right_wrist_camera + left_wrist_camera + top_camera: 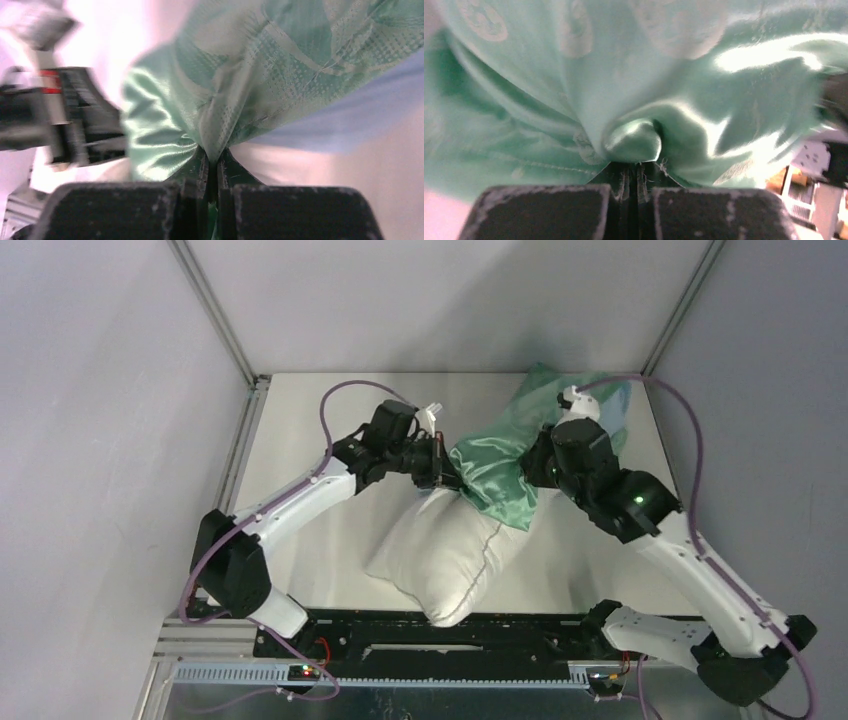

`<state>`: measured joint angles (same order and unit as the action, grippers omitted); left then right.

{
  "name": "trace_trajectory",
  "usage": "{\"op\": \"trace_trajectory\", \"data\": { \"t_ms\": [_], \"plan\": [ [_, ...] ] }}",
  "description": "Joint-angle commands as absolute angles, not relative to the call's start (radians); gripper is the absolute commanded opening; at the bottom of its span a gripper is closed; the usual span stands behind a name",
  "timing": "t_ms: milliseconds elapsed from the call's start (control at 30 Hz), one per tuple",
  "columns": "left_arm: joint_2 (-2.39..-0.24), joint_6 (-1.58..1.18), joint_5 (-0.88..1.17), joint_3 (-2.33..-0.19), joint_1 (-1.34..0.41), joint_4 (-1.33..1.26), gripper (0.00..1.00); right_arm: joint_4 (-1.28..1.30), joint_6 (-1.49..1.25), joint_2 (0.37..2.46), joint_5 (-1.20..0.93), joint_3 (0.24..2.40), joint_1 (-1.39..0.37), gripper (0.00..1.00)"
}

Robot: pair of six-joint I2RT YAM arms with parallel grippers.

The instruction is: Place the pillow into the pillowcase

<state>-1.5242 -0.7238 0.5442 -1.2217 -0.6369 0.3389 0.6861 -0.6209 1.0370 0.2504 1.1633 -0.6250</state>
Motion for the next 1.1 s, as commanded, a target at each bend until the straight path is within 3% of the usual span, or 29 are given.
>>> {"op": "trace_trajectory", "data": {
  "t_ms": [0, 100, 133, 267, 367, 400, 533, 567, 667, 733, 900, 1067],
  "plan": [
    [-1.484, -0.681, 0.659, -1.404, -0.735, 0.383, 0.0, 0.847, -0.608, 1.067, 0.496, 1.552, -0.858, 0.0],
    [-1.485, -0.673, 0.737, -1.47, -0.752, 0.411, 0.01, 0.951, -0.576, 1.18, 0.607, 1.697, -0.94, 0.0],
    [-1.478, -0.655, 0.734, -1.491, -0.749, 0.438, 0.06, 0.959, -0.57, 1.216, 0.597, 1.712, -0.92, 0.0],
    [-1.443, -0.622, 0.695, -1.472, -0.69, 0.491, 0.41, 0.879, -0.547, 1.333, 0.537, 1.643, -0.791, 0.0],
    [-1.393, -0.625, 0.678, -1.433, -0.614, 0.492, 0.6, 0.799, -0.545, 1.427, 0.478, 1.562, -0.664, 0.0],
    [-1.376, -0.613, 0.658, -1.433, -0.592, 0.511, 0.73, 0.765, -0.545, 1.455, 0.455, 1.527, -0.626, 0.0],
    [-1.297, -0.547, 0.533, -1.436, -0.521, 0.616, 0.88, 0.672, -0.537, 1.561, 0.348, 1.53, -0.523, 0.0],
    [-1.276, -0.531, 0.495, -1.428, -0.512, 0.64, 0.89, 0.673, -0.527, 1.585, 0.323, 1.556, -0.513, 0.06],
    [-1.18, -0.489, 0.342, -1.375, -0.508, 0.709, 0.9, 0.678, -0.482, 1.603, 0.296, 1.627, -0.515, 0.47],
    [-1.107, -0.493, 0.268, -1.296, -0.506, 0.721, 0.9, 0.671, -0.43, 1.584, 0.289, 1.653, -0.523, 0.64],
    [-0.921, -0.57, 0.215, -1.047, -0.506, 0.698, 0.91, 0.68, -0.271, 1.541, 0.272, 1.7, -0.516, 0.84],
    [-0.744, -0.7, 0.242, -0.834, -0.508, 0.641, 0.91, 0.683, -0.113, 1.552, 0.33, 1.661, -0.497, 0.88]
  ]
}}
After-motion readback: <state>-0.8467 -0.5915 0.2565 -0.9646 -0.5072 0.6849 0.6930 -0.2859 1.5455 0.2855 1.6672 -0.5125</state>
